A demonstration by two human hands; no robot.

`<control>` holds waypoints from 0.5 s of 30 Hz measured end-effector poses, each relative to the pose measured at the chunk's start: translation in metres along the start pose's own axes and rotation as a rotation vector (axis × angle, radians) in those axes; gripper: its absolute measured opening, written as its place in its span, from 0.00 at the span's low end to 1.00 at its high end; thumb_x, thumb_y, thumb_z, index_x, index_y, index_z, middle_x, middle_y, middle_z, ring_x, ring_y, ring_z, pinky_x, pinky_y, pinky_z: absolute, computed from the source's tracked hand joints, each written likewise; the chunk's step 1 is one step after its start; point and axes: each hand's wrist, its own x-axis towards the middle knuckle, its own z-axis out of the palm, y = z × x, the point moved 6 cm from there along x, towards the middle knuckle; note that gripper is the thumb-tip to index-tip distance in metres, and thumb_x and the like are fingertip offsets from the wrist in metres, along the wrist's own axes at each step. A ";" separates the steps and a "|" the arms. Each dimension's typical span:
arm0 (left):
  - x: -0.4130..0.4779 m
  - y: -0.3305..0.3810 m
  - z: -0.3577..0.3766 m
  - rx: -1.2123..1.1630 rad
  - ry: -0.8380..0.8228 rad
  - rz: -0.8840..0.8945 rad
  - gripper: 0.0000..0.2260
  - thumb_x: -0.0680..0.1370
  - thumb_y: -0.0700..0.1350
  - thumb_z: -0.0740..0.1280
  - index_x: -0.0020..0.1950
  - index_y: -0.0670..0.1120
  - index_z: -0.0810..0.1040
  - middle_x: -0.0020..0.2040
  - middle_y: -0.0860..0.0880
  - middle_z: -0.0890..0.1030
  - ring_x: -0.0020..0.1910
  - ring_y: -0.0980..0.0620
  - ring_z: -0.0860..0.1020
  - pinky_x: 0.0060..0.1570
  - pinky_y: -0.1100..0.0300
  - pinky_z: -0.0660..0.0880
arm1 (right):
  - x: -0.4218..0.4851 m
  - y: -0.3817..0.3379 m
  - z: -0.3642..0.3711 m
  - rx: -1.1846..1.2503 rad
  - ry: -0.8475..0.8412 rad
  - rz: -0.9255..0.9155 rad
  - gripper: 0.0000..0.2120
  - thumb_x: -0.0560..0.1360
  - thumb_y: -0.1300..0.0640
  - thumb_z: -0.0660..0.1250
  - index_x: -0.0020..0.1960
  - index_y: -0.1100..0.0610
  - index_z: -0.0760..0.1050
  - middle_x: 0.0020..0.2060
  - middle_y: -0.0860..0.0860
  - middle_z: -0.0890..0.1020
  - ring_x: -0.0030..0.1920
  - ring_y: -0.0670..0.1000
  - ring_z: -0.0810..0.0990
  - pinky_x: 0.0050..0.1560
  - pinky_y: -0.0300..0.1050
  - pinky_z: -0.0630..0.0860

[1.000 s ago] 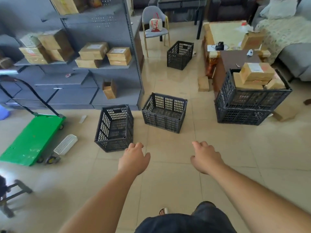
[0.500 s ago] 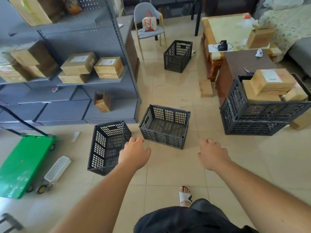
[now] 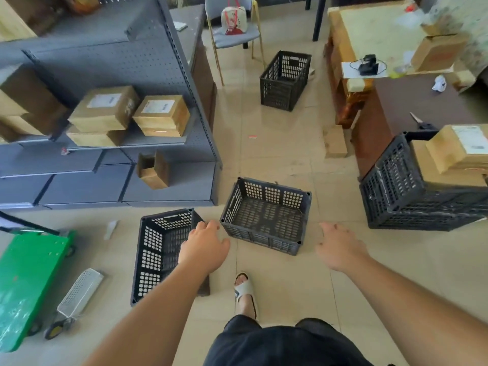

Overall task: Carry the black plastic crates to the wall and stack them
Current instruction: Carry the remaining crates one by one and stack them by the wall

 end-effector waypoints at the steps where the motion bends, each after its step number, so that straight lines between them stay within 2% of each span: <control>1: 0.021 0.001 -0.005 0.007 -0.009 0.019 0.24 0.79 0.57 0.60 0.74 0.52 0.69 0.70 0.48 0.71 0.67 0.44 0.71 0.61 0.44 0.74 | 0.014 -0.007 -0.002 0.015 -0.010 0.024 0.23 0.79 0.54 0.58 0.73 0.51 0.64 0.70 0.56 0.71 0.67 0.60 0.70 0.63 0.56 0.70; 7: 0.135 0.004 -0.033 0.084 -0.095 0.130 0.23 0.80 0.56 0.60 0.73 0.49 0.70 0.70 0.45 0.73 0.67 0.42 0.72 0.61 0.43 0.73 | 0.085 -0.050 -0.013 0.316 -0.033 0.172 0.23 0.79 0.54 0.61 0.73 0.53 0.64 0.60 0.57 0.73 0.58 0.59 0.75 0.56 0.54 0.77; 11: 0.197 0.008 -0.038 0.119 -0.157 0.156 0.21 0.80 0.55 0.61 0.71 0.49 0.71 0.67 0.44 0.74 0.65 0.42 0.73 0.59 0.45 0.73 | 0.122 -0.064 -0.019 0.437 -0.006 0.243 0.26 0.80 0.53 0.62 0.76 0.52 0.62 0.68 0.57 0.72 0.58 0.58 0.76 0.54 0.52 0.77; 15: 0.243 0.016 -0.029 0.129 -0.221 0.157 0.21 0.80 0.55 0.61 0.71 0.48 0.71 0.67 0.44 0.73 0.64 0.42 0.74 0.60 0.44 0.75 | 0.162 -0.051 -0.022 0.448 -0.012 0.346 0.28 0.80 0.53 0.62 0.78 0.53 0.60 0.72 0.59 0.70 0.66 0.62 0.74 0.62 0.57 0.75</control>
